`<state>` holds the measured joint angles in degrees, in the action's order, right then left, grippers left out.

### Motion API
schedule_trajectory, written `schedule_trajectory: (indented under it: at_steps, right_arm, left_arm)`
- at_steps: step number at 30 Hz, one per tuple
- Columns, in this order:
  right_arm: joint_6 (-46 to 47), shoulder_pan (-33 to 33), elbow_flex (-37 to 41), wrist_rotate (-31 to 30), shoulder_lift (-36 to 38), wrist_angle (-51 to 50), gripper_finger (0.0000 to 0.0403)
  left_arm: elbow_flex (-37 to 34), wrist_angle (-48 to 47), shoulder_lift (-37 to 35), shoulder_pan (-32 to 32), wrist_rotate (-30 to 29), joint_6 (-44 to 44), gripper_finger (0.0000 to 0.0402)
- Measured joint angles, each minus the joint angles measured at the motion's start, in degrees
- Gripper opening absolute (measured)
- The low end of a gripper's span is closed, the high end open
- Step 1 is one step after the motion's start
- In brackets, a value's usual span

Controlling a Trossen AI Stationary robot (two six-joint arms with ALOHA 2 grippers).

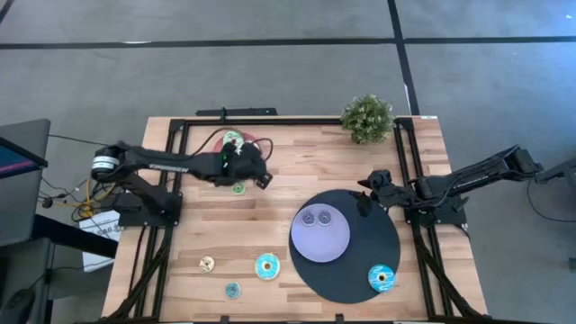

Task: Pick & Place donuts
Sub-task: Put the small green donut on the purple plate

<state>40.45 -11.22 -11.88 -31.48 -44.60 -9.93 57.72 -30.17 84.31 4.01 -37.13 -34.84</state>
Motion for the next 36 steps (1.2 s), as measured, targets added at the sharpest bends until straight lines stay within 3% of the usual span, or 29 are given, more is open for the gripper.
schedule_trajectory:
  at_steps: [4, 7, 12, 17, 21, 26, 31, 36]
  right_arm:
    - [-0.05, 0.0, 0.0, 0.02, 0.0, 0.17, 0.0244]
    - [-0.13, 0.0, 0.0, 0.02, 0.0, 0.18, 0.0244]
    - [0.0, 0.0, 0.0, 0.02, -0.02, 0.6, 0.0244]
    - [0.0, 0.0, 0.0, 0.04, -0.02, 2.28, 0.0244]
    - [0.41, -0.02, 0.0, 0.08, -0.01, 2.75, 0.0244]
    - [-0.39, 0.11, 0.0, 0.02, -0.02, 2.73, 0.0244]
    - [-0.39, 0.11, 0.0, -0.22, -0.02, 2.73, 0.0244]
    - [-2.15, 0.11, 0.0, -1.56, -0.02, 2.75, 0.0244]
  left_arm:
    - [-7.29, 0.12, -6.38, -8.85, -3.9, -9.99, 0.0002]
    - [-13.45, 5.46, -11.75, -17.05, -6.74, -16.65, 0.0]
    - [-20.66, 19.49, -14.08, -28.49, -14.02, -14.32, 0.0]
    - [-21.66, 21.38, -9.4, -35.37, -21.16, -12.93, 0.0]
    - [-21.62, 21.97, -4.38, -38.57, -26.83, -14.29, 0.0]
    - [-21.62, 22.46, 1.01, -38.89, -26.85, -17.01, 0.0]
    - [-21.62, 22.78, 4.19, -36.69, -22.58, -22.48, 0.0028]
    - [-21.6, 22.95, 4.92, -36.05, -17.46, -22.93, 0.009]
